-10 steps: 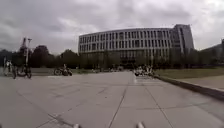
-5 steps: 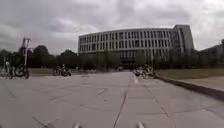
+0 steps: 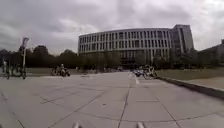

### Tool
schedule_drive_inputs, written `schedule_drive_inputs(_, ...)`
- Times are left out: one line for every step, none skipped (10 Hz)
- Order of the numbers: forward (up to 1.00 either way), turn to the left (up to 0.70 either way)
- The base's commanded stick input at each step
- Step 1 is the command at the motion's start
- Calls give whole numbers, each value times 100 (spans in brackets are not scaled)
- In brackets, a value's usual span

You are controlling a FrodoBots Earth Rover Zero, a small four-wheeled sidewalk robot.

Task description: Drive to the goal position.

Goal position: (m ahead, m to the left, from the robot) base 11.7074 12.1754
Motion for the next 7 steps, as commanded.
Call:
schedule_drive_inputs(45,0)
schedule_drive_inputs(45,0)
schedule_drive_inputs(45,0)
schedule_drive_inputs(45,0)
schedule_drive_inputs(45,0)
schedule_drive_inputs(45,0)
schedule_drive_inputs(45,0)
